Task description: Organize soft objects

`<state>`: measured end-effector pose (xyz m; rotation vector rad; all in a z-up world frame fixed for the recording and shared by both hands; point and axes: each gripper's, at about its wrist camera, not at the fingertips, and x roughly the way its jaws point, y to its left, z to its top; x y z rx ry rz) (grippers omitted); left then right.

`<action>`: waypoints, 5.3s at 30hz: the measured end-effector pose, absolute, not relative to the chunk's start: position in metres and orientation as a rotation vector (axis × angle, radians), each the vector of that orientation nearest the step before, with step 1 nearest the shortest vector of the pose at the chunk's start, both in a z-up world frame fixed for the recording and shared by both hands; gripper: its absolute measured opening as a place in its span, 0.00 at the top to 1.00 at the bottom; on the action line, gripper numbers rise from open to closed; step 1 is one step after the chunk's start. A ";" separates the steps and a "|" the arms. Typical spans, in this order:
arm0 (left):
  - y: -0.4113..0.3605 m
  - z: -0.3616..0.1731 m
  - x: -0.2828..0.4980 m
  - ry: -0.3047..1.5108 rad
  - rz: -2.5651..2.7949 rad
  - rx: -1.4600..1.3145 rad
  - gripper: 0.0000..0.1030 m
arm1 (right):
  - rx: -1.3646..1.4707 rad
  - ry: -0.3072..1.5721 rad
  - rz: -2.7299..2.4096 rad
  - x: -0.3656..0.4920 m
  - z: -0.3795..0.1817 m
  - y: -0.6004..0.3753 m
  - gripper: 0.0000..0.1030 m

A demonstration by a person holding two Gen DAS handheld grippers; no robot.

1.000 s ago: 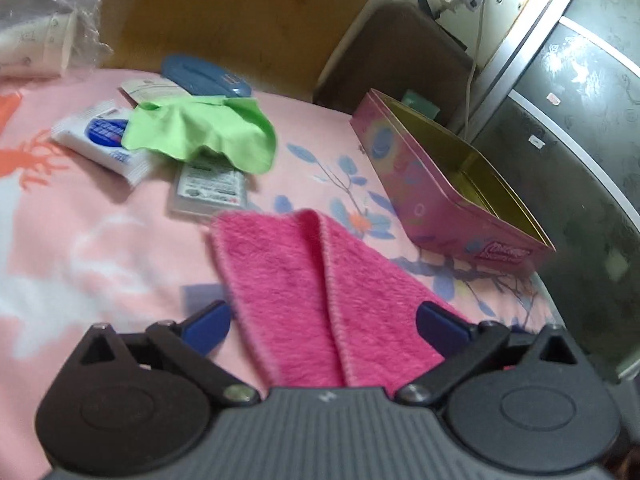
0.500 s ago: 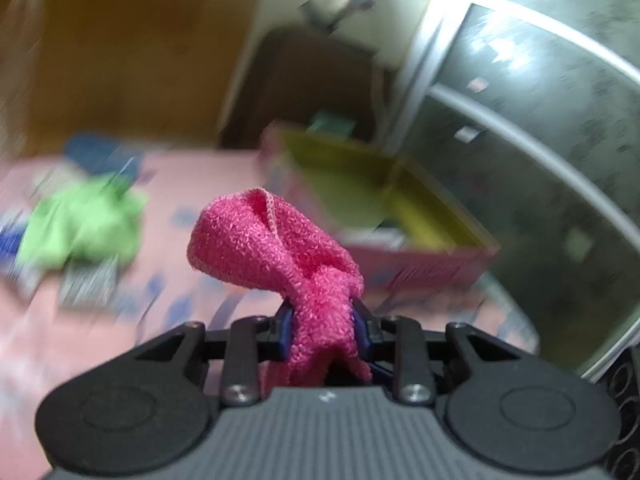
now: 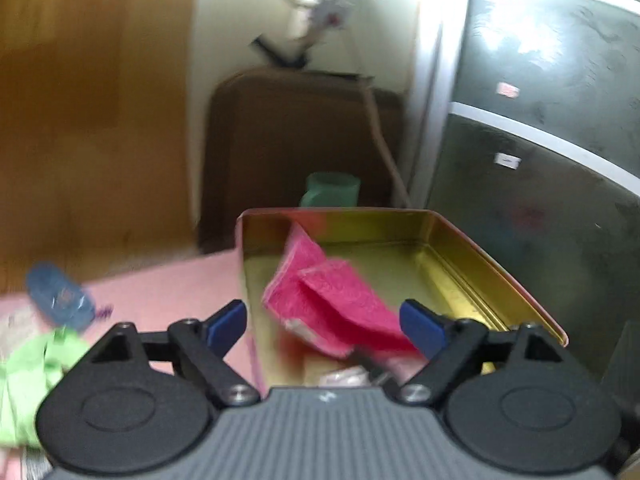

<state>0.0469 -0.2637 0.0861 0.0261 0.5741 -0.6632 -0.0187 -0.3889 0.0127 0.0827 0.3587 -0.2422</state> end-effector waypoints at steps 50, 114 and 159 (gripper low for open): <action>0.058 0.005 0.025 0.610 -0.232 -0.282 0.20 | -0.001 0.370 0.377 -0.099 0.026 -0.220 0.94; -0.306 0.079 0.044 0.616 -0.567 0.227 0.57 | 0.226 0.190 -0.378 -0.063 0.012 -0.423 0.61; 0.064 0.000 0.047 0.659 0.035 -0.032 0.46 | 0.137 0.667 0.211 0.117 -0.008 -0.199 0.17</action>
